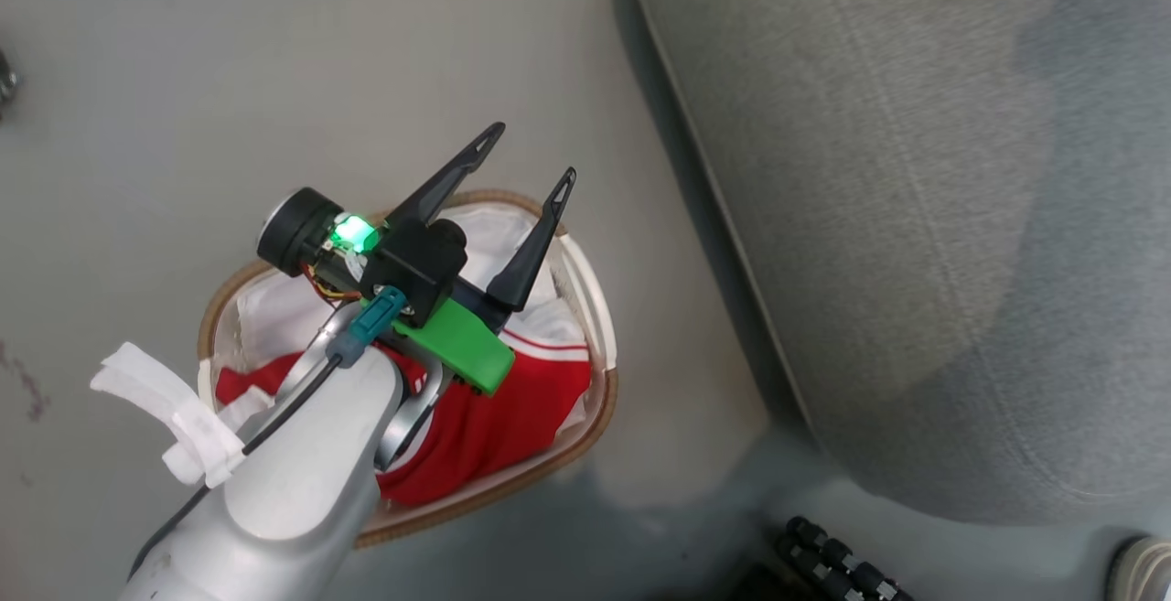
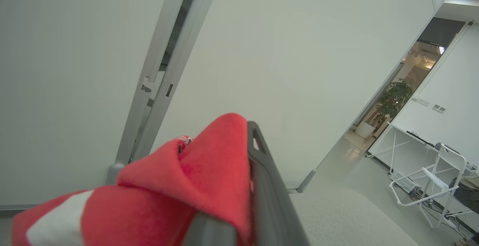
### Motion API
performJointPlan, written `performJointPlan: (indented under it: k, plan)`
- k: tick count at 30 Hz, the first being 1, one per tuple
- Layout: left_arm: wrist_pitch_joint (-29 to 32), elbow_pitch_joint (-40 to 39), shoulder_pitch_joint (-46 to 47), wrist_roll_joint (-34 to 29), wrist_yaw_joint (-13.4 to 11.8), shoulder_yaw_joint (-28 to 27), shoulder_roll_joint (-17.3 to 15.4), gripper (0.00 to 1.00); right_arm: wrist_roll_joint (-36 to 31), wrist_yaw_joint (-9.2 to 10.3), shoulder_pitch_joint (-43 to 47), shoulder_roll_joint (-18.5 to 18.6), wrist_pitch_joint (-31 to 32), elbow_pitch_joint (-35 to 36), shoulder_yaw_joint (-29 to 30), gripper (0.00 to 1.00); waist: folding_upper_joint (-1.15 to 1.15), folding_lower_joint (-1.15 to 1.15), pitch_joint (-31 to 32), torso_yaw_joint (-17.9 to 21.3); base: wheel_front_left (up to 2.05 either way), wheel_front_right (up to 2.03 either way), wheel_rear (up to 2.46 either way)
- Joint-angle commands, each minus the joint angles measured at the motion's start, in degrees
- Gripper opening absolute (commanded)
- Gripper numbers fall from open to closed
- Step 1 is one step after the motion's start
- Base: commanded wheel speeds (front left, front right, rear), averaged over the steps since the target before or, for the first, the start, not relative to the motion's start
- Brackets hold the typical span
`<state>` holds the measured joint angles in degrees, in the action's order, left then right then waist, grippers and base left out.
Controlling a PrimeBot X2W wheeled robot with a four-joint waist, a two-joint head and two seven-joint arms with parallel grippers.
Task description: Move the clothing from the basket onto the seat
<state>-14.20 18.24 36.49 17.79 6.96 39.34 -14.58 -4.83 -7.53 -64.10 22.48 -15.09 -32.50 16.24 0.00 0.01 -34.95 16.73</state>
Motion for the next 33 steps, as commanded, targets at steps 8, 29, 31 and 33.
performJointPlan:
  k: [8, 29, 31, 33]
  plan:
    - [-0.3, -1.0, 1.8, -0.3, -1.0, -0.4, -0.9, 1.00, -2.1, 0.08, 5.0, -2.3, -0.1, -3.4, 0.9, 0.00, 0.00, -0.01, -10.2, -6.0, 0.00, 0.00, 0.00]
    - [-1.0, 1.9, -2.0, 2.2, -0.9, -2.5, 1.3, 1.00, -2.9, 0.08, 21.3, -8.4, -0.1, 0.8, -1.5, 1.00, 0.00, -0.01, 0.4, -3.0, 0.00, 0.00, 0.00]
    - [-1.0, 1.6, -2.7, 2.2, -0.6, -3.4, 2.0, 1.00, -3.0, 0.08, 22.3, -8.2, -0.1, 1.2, -2.0, 1.00, 0.00, -0.01, 2.3, -3.5, 0.00, 0.00, 0.00]
    - [-1.0, 1.5, -3.5, 2.4, -0.5, -4.5, 2.7, 1.00, -2.8, 0.08, 23.2, -8.0, -0.1, 1.4, -2.6, 1.00, 0.00, -0.01, 4.3, -4.1, 0.00, 0.00, 0.00]
